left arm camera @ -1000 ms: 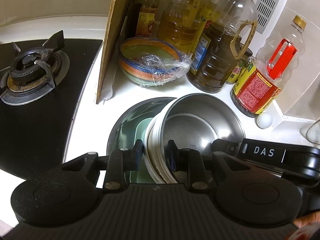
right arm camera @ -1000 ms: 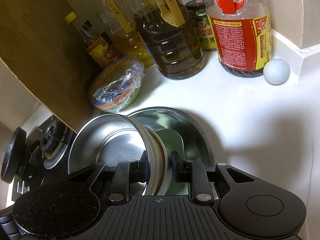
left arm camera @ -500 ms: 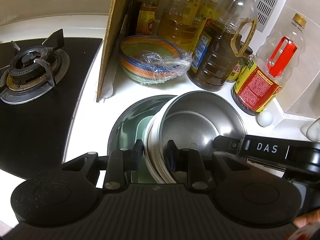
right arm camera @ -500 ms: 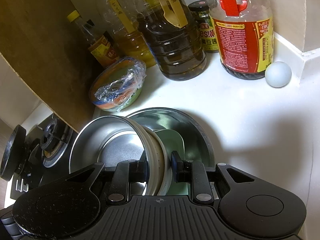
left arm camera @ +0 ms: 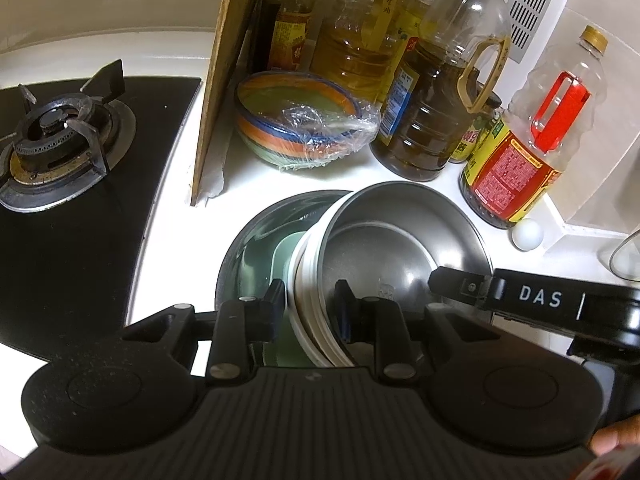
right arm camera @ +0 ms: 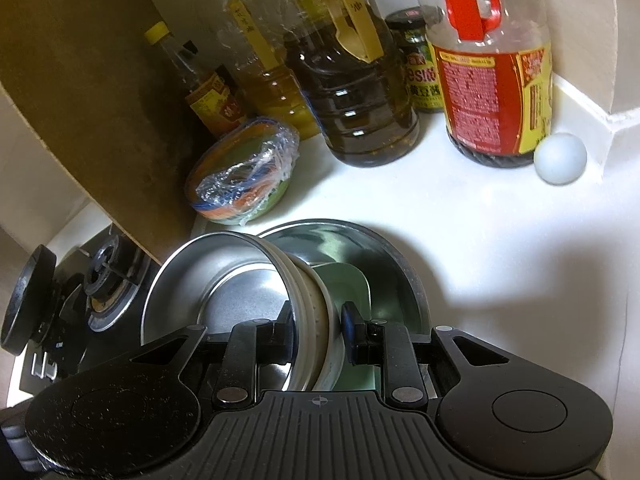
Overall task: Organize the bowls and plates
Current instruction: 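Lower the nested stack onto the green plate in the steel tray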
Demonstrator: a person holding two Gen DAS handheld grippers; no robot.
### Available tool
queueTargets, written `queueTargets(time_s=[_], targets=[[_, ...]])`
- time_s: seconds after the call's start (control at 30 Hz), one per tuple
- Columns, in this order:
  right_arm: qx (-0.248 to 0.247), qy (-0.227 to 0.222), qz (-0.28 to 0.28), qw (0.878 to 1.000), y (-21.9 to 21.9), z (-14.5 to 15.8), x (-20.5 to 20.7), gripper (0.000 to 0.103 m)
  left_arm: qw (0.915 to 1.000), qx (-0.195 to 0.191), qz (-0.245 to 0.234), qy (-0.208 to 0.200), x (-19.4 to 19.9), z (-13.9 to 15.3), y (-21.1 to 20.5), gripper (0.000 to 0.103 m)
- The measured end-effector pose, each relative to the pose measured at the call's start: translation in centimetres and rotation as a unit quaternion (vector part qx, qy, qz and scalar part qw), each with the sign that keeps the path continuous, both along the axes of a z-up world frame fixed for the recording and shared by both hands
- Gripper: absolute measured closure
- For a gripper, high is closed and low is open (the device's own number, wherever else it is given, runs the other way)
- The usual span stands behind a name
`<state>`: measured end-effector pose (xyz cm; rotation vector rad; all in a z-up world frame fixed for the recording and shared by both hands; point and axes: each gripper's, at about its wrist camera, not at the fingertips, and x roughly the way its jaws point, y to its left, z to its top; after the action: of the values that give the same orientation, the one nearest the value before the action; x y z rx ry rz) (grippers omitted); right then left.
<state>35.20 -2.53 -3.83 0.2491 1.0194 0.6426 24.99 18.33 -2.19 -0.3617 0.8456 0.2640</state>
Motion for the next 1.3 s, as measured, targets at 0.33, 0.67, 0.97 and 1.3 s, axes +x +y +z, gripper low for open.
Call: queueTargets(time_s=[0.33, 0.67, 0.97, 1.3], targets=[[0.059, -0.025, 0.008, 0.998, -2.4, 1.4, -0.3, 0.08, 0.9994, -0.002, -0.019, -0.03, -1.3, 1.6, 0.1, 0.08], [0.091, -0.012, 0.0, 0.996, -3.4, 1.1, -0.9, 0.091, 0.9985, -0.014, -0.031, -0.042, -2.3, 1.9, 0.1, 0.084], [0.105, 0.031, -0.029, 0.994, -3.6, 1.2, -0.3, 0.091, 0.9982, -0.038, -0.027, -0.039, -2.1, 2.0, 1.0, 0.088], [0.096, 0.092, -0.058, 0.989, -3.7, 1.8, 0.7, 0.091, 0.9981, -0.045, -0.033, -0.027, -1.4, 2.2, 1.3, 0.088]])
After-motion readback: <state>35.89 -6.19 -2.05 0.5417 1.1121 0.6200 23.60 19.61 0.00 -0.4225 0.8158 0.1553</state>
